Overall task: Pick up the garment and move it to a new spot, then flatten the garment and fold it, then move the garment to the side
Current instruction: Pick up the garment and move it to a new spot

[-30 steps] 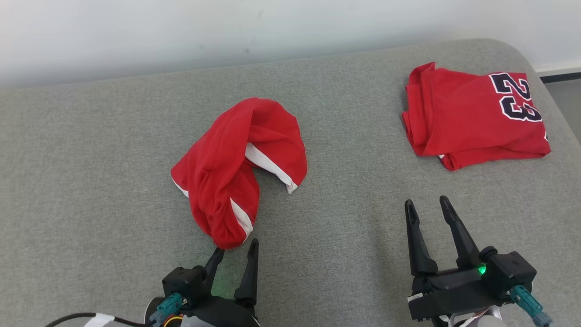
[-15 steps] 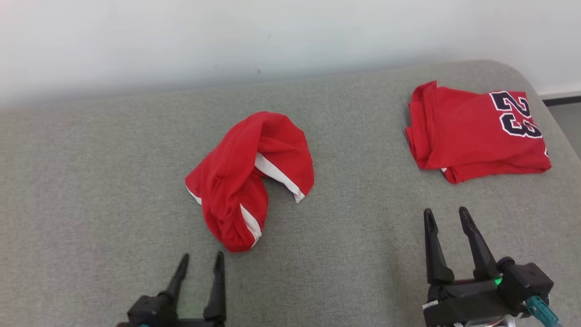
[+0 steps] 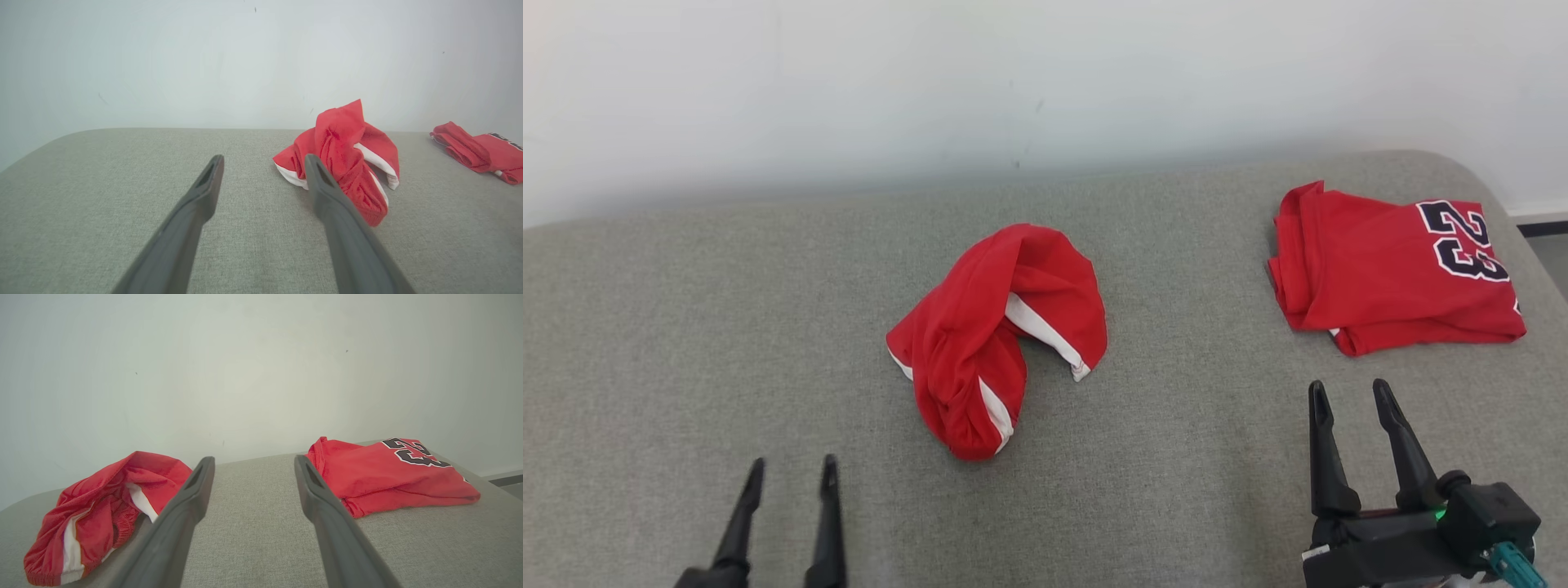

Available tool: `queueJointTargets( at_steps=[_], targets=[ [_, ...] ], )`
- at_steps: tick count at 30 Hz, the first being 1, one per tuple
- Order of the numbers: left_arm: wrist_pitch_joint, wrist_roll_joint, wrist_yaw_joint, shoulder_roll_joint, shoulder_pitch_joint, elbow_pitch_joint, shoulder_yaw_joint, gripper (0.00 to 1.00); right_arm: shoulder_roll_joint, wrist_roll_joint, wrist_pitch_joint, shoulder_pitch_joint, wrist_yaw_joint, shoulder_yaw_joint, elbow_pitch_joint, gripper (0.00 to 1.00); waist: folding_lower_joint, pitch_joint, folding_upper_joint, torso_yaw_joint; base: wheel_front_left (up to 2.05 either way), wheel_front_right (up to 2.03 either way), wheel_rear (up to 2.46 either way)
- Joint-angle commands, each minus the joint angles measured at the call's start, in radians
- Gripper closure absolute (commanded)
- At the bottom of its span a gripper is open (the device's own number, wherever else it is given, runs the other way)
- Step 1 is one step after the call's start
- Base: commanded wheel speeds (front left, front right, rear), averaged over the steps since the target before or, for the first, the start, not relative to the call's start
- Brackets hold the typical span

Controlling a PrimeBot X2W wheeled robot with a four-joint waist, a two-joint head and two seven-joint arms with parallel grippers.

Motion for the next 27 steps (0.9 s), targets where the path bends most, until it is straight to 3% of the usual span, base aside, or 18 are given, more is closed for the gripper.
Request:
queueJointTargets(
  at_steps=[1, 14, 27],
  targets=[
    [-0.003, 0.012, -0.006, 0.002, 0.021, -0.006, 0.014, 0.00, 0.001, -0.008, 0.000, 0.021, 0.000, -0.003, 0.000, 0.00, 0.0000, -0.011, -0.0001, 0.001, 0.00, 0.00, 0.00],
    [-0.003, 0.025, -0.026, -0.011, 0.120, -0.041, 0.146, 0.00, 0.000, -0.041, 0.000, 0.088, 0.000, -0.015, 0.012, 0.00, 0.0000, -0.056, -0.0001, 0.032, 0.00, 0.00, 0.00],
    [-0.003, 0.009, 0.001, -0.012, 0.134, -0.044, 0.125, 0.00, 0.001, -0.045, 0.000, 0.109, 0.000, 0.000, 0.028, 0.00, 0.0000, -0.064, -0.0001, 0.043, 0.00, 0.00, 0.00]
  ],
)
